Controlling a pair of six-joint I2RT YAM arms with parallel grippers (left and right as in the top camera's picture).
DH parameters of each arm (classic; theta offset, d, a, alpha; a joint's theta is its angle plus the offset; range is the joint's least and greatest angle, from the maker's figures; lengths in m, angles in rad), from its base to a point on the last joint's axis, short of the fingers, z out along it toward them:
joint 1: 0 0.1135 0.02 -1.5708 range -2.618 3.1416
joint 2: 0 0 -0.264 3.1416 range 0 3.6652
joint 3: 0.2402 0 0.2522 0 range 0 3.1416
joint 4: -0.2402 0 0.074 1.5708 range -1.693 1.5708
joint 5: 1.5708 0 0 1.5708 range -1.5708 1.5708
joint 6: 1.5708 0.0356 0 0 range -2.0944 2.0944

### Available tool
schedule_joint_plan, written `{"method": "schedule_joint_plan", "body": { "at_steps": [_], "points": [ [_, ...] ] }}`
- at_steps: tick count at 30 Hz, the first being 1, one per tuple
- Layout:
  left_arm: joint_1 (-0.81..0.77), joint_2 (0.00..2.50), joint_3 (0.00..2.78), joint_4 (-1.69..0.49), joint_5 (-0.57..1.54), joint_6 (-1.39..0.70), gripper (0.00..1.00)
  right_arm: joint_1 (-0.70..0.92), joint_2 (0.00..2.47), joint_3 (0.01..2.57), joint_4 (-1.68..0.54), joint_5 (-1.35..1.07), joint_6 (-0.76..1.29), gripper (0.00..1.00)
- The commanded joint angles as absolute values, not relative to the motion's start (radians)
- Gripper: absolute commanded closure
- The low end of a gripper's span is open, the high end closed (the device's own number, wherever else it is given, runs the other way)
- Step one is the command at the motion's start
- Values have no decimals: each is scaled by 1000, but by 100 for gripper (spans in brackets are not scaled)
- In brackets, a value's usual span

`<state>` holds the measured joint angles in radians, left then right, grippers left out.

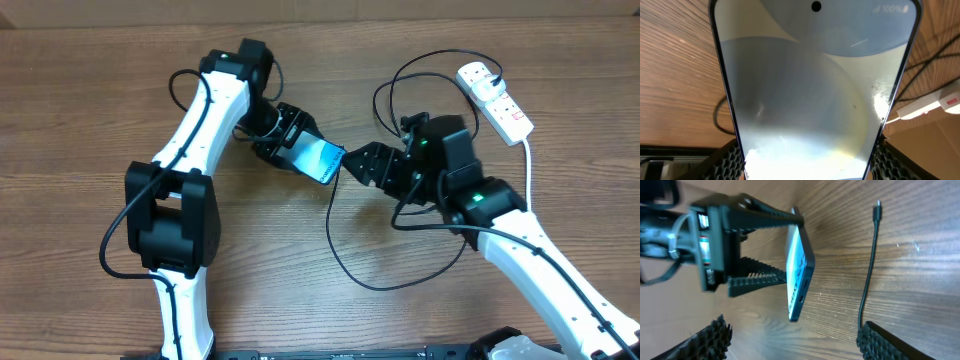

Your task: Plug charger to phone and switch on socket

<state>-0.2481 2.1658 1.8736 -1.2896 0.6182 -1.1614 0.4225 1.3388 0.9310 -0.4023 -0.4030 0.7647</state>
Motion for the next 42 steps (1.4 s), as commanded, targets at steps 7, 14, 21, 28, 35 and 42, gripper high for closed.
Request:
{"method": "schedule_joint_plan", "body": {
  "at_steps": [7, 14, 21, 28, 35, 42],
  "points": [
    [-304, 2122, 1948, -1285, 704, -1213, 96, 527, 1469, 953, -273, -226, 868, 24],
    [-337, 2122, 1948, -1297, 714, -1207, 96, 528, 1534, 953, -209, -173, 868, 44],
    [-350, 2122, 1948, -1297, 715, -1204, 96, 528, 1534, 953, -176, -173, 868, 66],
    [-350, 2122, 1948, -1296, 715, -1204, 96, 528, 1534, 953, -176, -177, 868, 94],
    [-345, 2122, 1948, -1296, 714, -1166, 96, 520, 1532, 953, -176, -176, 868, 96],
    [-265, 2122, 1948, -1286, 776, -684, 80, 411, 1436, 953, -189, -135, 903, 96]
  ]
}}
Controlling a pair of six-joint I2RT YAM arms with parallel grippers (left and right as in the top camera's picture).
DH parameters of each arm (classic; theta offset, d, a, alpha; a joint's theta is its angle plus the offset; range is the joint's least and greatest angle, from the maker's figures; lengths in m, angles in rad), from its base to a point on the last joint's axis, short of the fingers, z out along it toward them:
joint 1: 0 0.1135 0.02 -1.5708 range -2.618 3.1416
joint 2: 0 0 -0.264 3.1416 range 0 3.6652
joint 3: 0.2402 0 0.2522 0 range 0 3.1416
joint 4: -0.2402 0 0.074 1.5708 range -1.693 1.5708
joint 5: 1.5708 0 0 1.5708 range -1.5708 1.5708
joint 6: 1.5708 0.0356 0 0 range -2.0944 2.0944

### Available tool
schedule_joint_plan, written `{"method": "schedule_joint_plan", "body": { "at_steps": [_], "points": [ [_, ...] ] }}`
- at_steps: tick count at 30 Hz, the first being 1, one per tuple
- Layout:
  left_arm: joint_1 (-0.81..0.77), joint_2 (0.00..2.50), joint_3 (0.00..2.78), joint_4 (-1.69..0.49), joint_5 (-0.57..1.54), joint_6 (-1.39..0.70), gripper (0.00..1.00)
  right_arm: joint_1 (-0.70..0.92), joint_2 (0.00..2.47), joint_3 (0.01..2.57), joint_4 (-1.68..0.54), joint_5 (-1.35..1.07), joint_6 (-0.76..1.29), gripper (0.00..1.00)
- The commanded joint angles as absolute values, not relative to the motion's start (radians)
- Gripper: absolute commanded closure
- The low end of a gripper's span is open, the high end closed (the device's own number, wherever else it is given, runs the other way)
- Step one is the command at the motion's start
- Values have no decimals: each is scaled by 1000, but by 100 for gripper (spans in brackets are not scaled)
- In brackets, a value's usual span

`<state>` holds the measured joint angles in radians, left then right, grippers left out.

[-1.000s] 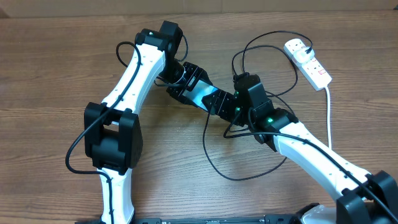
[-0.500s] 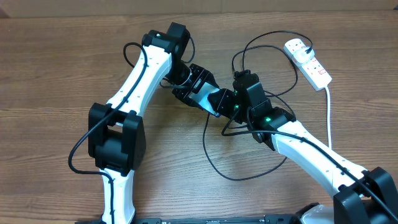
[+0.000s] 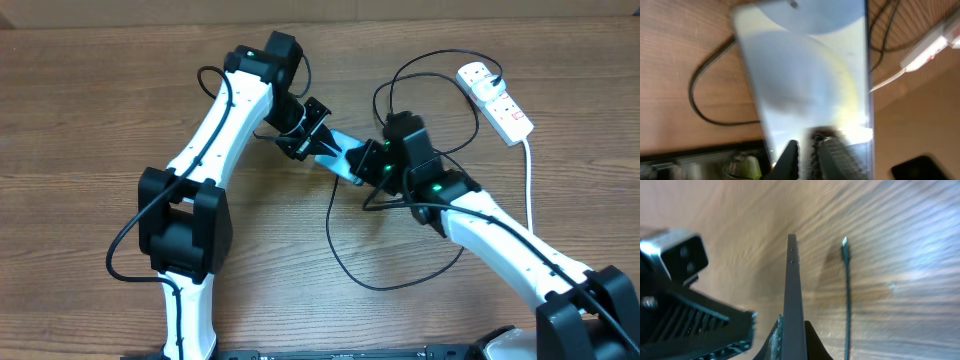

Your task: Plug charger to phone and switch on socket

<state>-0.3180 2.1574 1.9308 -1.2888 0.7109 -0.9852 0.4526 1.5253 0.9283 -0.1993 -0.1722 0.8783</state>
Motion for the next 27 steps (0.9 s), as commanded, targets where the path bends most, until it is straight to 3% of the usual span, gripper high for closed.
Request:
{"method": "schedule_joint_plan", "body": {
  "at_steps": [1, 3, 7, 14, 27],
  "points": [
    [-252, 2122, 1948, -1286, 810, -626, 74, 397, 1420, 953, -191, -121, 917, 96],
    [-222, 2122, 1948, -1284, 905, -518, 62, 374, 1388, 953, -189, -90, 982, 96],
    [-190, 2122, 1948, -1277, 1009, -415, 53, 376, 1367, 953, -159, -52, 1111, 96],
    [-191, 2122, 1948, -1175, 1111, -408, 55, 395, 1371, 953, -76, 7, 1434, 96],
    [-248, 2122, 1948, -886, 1062, -709, 57, 490, 1407, 953, 86, 51, 1569, 96]
  ]
}}
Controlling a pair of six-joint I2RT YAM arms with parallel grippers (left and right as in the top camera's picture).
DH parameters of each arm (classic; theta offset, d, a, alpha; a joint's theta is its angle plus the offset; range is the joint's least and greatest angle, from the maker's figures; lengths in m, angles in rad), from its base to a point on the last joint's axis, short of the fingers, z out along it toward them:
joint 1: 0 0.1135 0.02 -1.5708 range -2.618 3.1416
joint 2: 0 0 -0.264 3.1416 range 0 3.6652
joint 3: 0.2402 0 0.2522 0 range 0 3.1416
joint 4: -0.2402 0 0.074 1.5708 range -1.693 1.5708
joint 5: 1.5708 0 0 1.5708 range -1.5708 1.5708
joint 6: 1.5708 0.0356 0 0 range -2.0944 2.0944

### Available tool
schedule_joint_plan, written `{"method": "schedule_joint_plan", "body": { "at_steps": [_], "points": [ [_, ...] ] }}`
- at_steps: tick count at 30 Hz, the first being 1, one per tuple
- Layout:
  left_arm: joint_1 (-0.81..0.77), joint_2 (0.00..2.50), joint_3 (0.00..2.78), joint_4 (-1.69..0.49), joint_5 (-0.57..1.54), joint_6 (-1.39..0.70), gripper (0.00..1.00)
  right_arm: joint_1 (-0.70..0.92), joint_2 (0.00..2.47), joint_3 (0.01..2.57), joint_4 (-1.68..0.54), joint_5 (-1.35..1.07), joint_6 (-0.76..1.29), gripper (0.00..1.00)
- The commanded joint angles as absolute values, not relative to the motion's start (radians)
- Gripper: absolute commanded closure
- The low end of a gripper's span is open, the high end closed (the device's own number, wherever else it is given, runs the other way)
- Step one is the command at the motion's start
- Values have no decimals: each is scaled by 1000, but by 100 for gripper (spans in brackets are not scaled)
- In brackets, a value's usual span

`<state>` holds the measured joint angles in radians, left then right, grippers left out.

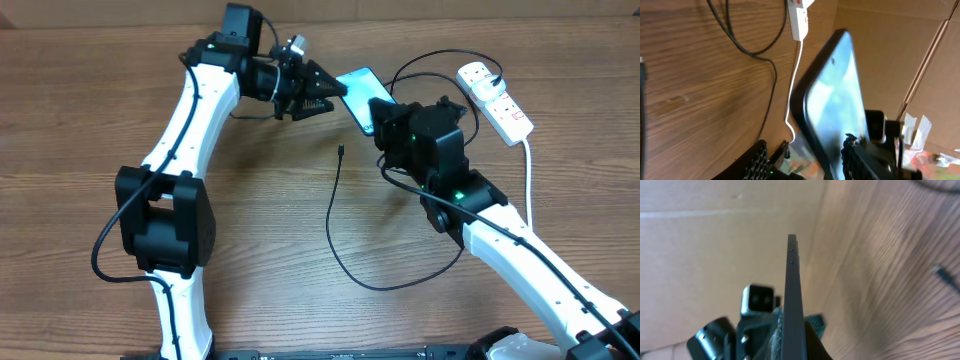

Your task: Plug charger to phone and switch on socket

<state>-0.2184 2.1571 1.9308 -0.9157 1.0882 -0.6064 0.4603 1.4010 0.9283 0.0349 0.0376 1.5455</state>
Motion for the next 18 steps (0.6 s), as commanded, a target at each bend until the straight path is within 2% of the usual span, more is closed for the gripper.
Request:
{"method": "schedule_joint_plan", "body": {
  "at_steps": [1, 11, 13, 18],
  "points": [
    [-250, 2122, 1948, -876, 1063, -718, 58, 496, 1410, 953, 90, 51, 1572, 96],
    [-252, 2122, 1948, -669, 1066, -1049, 61, 553, 1419, 953, 92, 39, 1597, 96],
    [-252, 2122, 1948, -602, 1066, -1157, 69, 575, 1420, 953, 84, 41, 1597, 96],
    [-258, 2122, 1948, -509, 1067, -1254, 71, 585, 1422, 953, 84, 39, 1597, 96]
  ]
}}
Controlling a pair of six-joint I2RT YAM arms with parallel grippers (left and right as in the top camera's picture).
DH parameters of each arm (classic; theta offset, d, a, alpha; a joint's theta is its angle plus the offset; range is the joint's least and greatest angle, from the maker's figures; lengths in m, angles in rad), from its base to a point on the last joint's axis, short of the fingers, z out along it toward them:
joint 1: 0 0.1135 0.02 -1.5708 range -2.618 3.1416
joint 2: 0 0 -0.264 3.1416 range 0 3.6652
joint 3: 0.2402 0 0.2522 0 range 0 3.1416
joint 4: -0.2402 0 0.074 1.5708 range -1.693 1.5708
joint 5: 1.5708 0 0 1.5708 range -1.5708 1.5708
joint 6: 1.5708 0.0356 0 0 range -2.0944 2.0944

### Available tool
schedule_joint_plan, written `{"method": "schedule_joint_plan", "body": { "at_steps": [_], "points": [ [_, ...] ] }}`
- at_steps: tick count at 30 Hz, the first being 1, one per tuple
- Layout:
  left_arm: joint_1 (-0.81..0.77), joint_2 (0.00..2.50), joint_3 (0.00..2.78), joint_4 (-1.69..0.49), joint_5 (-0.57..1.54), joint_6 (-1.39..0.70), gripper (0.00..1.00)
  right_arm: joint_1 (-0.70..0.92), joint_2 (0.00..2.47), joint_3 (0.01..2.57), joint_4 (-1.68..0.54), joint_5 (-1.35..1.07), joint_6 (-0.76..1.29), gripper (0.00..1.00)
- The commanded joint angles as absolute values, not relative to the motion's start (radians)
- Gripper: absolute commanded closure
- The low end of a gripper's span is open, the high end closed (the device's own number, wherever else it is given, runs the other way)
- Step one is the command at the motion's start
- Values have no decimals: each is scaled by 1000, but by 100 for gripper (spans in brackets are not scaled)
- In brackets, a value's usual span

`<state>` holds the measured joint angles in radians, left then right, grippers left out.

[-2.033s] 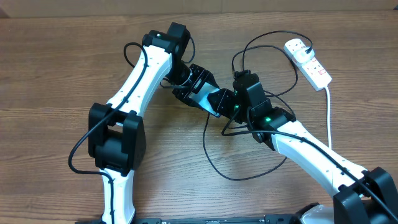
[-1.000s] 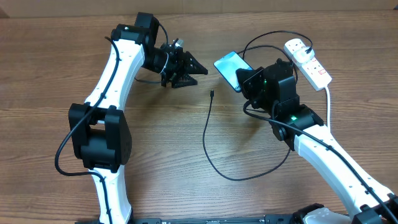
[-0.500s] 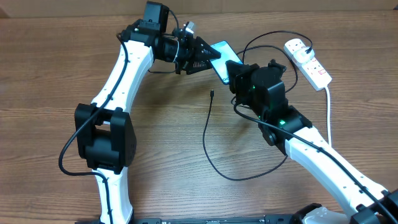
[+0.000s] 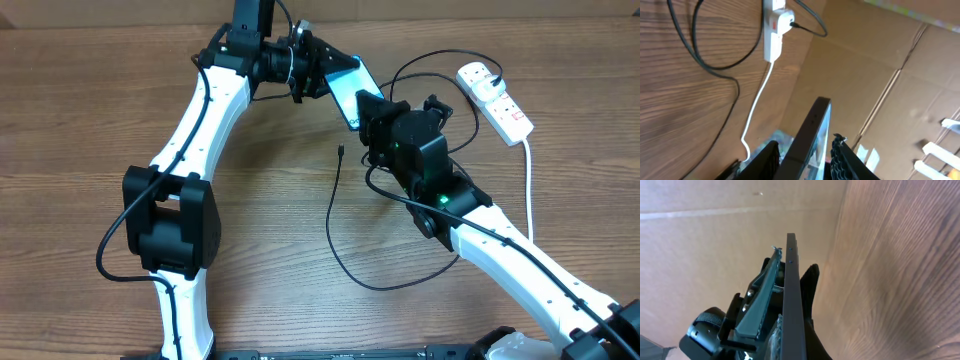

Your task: Plug charger to phone and switch on socket

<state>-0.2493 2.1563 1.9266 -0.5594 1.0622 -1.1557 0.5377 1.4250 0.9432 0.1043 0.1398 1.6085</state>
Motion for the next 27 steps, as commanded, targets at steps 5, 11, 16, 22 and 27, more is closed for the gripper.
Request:
{"method": "schedule_joint_plan", "body": {
  "at_steps": [5, 11, 16, 22, 27],
  "points": [
    [-282, 2122, 1948, -482, 1089, -1252, 71, 589, 1427, 953, 74, 5, 1597, 96],
    [-315, 2122, 1948, -481, 1065, -1234, 53, 589, 1434, 953, 127, -52, 1597, 96],
    [-320, 2122, 1948, -481, 1058, -1146, 51, 589, 1434, 953, 151, -97, 1598, 96],
    [-319, 2122, 1948, -407, 1054, -1210, 96, 589, 1434, 953, 141, -115, 1598, 96],
    [-319, 2122, 1948, -289, 1055, -1288, 96, 589, 1434, 953, 118, -115, 1597, 96]
  ]
}}
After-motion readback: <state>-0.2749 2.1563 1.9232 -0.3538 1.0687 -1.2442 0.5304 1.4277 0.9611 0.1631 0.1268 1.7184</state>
